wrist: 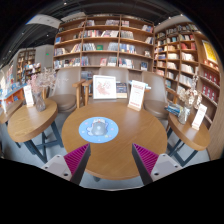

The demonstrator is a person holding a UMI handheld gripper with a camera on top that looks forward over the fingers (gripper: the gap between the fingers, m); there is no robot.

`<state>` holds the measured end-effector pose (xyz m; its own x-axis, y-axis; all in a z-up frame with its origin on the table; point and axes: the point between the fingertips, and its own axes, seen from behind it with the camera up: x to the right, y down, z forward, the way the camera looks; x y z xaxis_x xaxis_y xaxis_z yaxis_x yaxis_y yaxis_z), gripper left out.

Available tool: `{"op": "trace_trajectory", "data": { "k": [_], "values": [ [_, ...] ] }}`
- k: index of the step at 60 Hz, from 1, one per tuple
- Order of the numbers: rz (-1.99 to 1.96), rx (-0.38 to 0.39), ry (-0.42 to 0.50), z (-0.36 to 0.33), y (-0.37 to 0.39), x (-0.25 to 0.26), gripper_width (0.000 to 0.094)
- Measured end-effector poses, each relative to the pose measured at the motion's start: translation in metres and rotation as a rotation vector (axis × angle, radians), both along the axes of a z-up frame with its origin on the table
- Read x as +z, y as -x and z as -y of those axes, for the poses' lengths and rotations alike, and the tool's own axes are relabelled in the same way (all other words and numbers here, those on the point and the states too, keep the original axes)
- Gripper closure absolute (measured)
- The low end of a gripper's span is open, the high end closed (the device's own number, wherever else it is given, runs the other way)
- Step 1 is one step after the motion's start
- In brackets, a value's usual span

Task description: Arrange mouse

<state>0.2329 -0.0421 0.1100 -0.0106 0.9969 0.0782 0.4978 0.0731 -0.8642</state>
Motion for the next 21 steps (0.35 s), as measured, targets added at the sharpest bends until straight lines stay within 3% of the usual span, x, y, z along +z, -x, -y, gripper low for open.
{"op": "trace_trajectory", "data": {
  "k": [21],
  "values": [
    [-0.029,-0.035,0.005,-0.027,-0.033,0.012,0.0082]
  ]
}}
